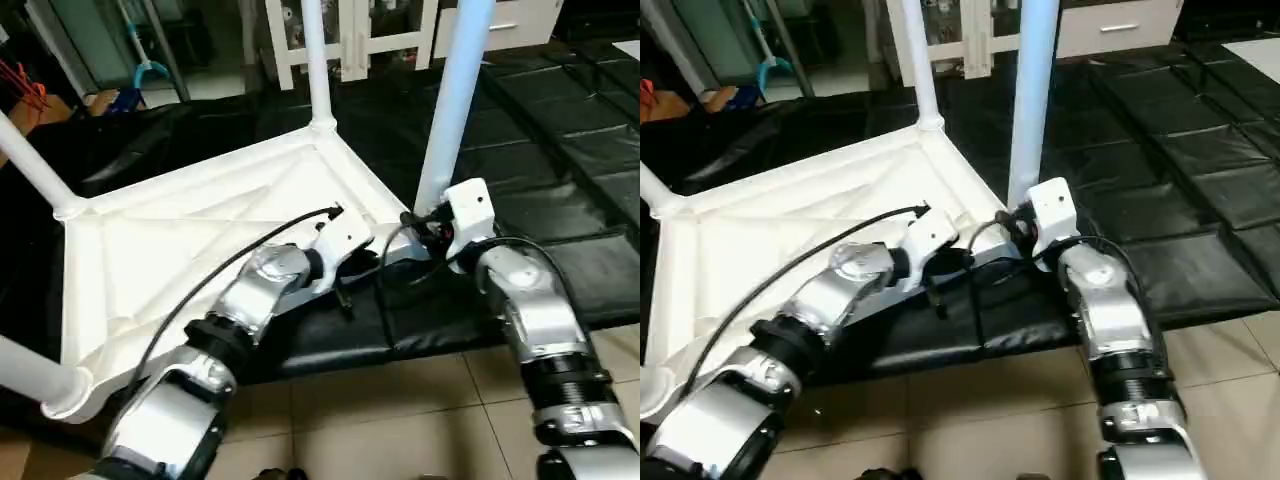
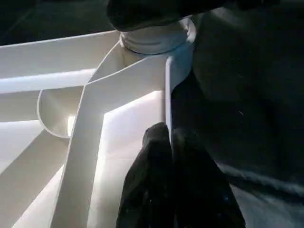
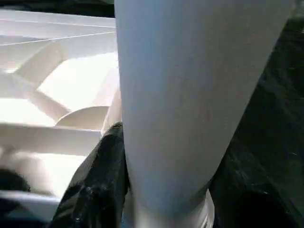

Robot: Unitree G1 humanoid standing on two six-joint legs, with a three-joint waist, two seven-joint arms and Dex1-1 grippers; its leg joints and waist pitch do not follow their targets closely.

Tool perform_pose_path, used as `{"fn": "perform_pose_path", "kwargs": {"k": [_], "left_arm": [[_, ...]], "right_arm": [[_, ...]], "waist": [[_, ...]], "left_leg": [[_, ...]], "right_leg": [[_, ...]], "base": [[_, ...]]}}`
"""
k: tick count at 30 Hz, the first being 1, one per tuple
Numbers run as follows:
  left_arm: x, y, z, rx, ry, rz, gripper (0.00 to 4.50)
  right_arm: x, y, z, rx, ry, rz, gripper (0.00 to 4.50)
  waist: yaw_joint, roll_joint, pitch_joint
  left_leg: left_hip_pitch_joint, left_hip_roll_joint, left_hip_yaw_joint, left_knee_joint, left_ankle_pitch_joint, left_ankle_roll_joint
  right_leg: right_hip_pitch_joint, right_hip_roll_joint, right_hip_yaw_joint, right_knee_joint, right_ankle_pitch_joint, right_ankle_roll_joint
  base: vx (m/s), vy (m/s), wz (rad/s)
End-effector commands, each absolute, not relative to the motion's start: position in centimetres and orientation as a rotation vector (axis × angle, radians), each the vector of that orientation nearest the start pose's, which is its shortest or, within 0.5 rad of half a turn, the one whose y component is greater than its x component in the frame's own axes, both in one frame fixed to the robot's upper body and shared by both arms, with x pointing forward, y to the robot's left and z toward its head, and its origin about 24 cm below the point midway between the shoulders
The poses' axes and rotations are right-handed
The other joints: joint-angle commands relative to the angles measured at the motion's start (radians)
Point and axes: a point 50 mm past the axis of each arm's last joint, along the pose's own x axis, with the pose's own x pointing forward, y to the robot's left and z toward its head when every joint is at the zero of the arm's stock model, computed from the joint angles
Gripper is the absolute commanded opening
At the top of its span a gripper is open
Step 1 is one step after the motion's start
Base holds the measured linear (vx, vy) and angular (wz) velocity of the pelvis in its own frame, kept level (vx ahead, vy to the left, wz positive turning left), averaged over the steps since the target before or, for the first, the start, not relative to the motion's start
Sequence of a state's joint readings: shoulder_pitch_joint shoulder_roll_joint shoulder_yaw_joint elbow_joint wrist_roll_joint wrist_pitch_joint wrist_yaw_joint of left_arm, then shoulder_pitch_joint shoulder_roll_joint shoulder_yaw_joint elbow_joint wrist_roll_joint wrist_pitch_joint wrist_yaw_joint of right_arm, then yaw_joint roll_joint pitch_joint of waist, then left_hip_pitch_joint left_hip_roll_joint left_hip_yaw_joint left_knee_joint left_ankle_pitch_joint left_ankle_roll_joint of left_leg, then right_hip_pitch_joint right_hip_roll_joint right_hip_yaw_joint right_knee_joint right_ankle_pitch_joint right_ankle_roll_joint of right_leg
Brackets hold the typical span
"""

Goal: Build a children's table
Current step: Rotate leg to tighten

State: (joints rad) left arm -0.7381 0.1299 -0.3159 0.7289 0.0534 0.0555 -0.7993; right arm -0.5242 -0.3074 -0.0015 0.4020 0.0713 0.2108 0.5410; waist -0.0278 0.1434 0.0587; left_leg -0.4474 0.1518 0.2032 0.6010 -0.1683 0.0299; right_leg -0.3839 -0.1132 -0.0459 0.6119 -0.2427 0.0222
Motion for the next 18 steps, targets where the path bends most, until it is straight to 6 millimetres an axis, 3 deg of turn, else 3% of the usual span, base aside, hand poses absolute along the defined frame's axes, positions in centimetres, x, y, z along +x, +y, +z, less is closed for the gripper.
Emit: {"fn": "perform_pose_path", "kwargs": {"k": [1,3,4,6,7,9,13,18], "left_arm": [[33.0,6.3,5.1,0.427,0.312,-1.220,0.00],[32.7,6.4,5.0,0.425,0.314,-1.257,0.00],[32.3,6.5,5.0,0.418,0.318,-1.300,0.00],[31.9,6.6,4.9,0.422,0.320,-1.336,0.00],[31.6,6.7,4.9,0.427,0.328,-1.366,0.00],[31.6,6.7,4.9,0.427,0.329,-1.369,0.00],[31.4,7.0,4.9,0.438,0.339,-1.404,0.00],[31.4,7.2,5.0,0.444,0.346,-1.415,0.00]], "right_arm": [[34.5,-16.3,11.2,-0.210,0.032,0.641,2.59],[34.5,-16.8,11.5,-0.218,0.038,0.659,2.65],[34.5,-17.4,11.8,-0.229,0.046,0.682,2.79],[34.3,-17.9,12.0,-0.236,0.062,0.729,3.01],[33.8,-18.8,11.8,-0.265,0.109,0.814,3.04],[33.7,-19.0,11.8,-0.271,0.118,0.826,3.25],[32.3,-20.3,11.4,-0.331,0.209,0.991,3.25],[31.8,-20.7,10.9,-0.319,0.249,1.055,3.25]], "waist": [[0.004,-0.030,-0.062],[0.004,-0.027,-0.061],[0.009,-0.030,-0.062],[0.017,-0.026,-0.061],[0.021,-0.029,-0.063],[0.027,-0.028,-0.062],[0.040,-0.030,-0.058],[0.040,-0.034,-0.055]], "left_leg": [[0.045,0.075,-0.044,-0.050,-0.022,0.246],[0.050,0.077,-0.041,-0.051,-0.023,0.244],[0.051,0.079,-0.041,-0.052,-0.028,0.241],[0.055,0.081,-0.039,-0.052,-0.044,0.232],[0.053,0.080,-0.040,-0.052,-0.039,0.230],[0.054,0.081,-0.038,-0.052,-0.036,0.229],[0.055,0.082,-0.034,-0.057,-0.105,0.195],[0.056,0.081,-0.034,-0.070,-0.180,0.148]], "right_leg": [[0.035,-0.048,0.012,-0.043,0.213,-0.257],[0.029,-0.045,0.013,-0.043,0.198,-0.265],[0.031,-0.046,0.014,-0.044,0.184,-0.274],[0.028,-0.045,0.015,-0.044,0.170,-0.280],[0.033,-0.043,0.012,-0.041,0.181,-0.285],[0.028,-0.042,0.014,-0.040,0.182,-0.287],[0.029,-0.046,0.018,-0.047,0.122,-0.295],[0.031,-0.045,0.020,-0.056,0.036,-0.293]], "base": [[0.000,0.000,0.00],[0.000,0.000,0.00],[0.000,0.000,0.00],[0.000,0.000,0.00],[0.000,0.000,0.00],[0.000,0.000,0.00],[0.000,0.000,0.00],[0.000,0.000,0.00]]}}
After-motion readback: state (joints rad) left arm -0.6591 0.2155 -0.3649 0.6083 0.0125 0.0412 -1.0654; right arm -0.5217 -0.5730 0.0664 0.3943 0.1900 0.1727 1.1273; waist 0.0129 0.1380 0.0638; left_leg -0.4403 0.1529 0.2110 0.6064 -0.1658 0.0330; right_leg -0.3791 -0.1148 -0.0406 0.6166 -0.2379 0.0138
